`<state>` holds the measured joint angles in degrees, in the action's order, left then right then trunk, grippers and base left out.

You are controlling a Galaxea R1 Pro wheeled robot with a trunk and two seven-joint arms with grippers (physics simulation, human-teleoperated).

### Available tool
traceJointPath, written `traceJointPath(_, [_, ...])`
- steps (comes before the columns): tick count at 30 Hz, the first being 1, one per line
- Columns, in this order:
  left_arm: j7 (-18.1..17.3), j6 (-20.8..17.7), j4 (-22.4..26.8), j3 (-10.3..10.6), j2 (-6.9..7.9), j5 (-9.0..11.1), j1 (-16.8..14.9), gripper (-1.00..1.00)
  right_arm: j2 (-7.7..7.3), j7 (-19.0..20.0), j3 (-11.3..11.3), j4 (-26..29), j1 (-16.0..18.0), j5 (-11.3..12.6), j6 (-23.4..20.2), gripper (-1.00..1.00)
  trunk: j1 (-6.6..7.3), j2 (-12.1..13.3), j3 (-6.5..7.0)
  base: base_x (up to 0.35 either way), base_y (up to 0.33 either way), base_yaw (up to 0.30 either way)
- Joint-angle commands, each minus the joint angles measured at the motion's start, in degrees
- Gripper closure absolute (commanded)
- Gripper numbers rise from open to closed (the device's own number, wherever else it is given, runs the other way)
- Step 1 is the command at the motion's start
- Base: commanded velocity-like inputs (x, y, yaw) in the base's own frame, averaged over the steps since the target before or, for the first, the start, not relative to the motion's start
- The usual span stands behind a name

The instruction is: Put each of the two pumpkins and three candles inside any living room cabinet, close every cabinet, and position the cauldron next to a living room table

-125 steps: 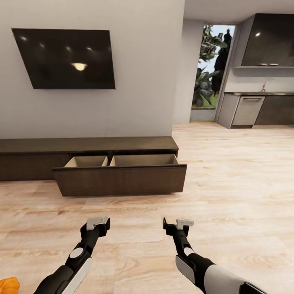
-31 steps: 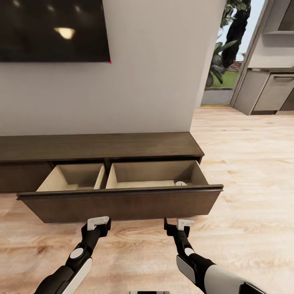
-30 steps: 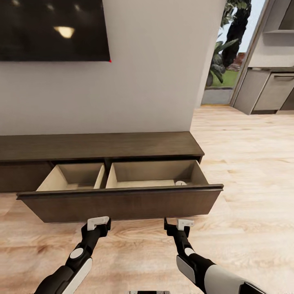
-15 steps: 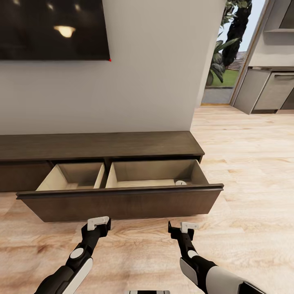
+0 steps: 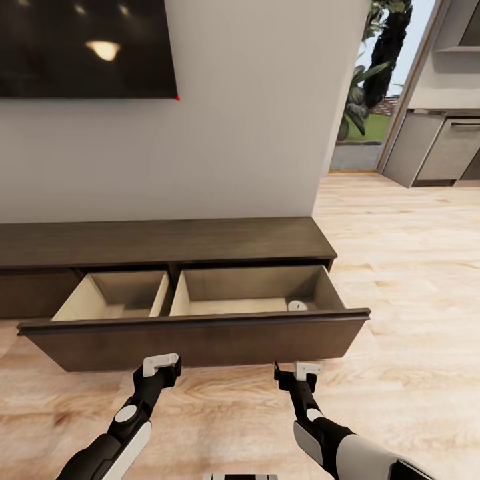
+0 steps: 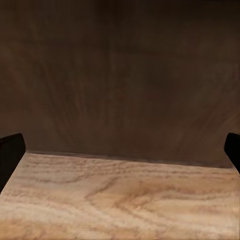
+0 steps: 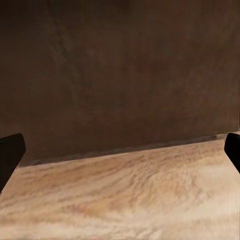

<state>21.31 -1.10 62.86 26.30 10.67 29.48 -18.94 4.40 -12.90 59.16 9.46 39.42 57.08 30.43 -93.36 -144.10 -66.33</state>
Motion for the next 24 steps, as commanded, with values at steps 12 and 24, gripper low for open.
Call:
traceJointPath(12, [0.5, -0.1, 0.1, 0.2, 0.14, 0.3, 0.0, -1.00, 0.00, -0.7, 0.4, 0.0, 0.0, 0.2, 0.1, -1.00, -0.01, 0.0, -0.05, 0.143, 0.005, 0.000])
traceJointPath(24, [0.3, -0.2, 0.1, -0.1, 0.23, 0.3, 0.0, -1.00, 0.00, -0.7, 0.4, 0.0, 0.0, 0.2, 0.1, -1.00, -0.01, 0.0, -0.05, 0.050, 0.000, 0.000])
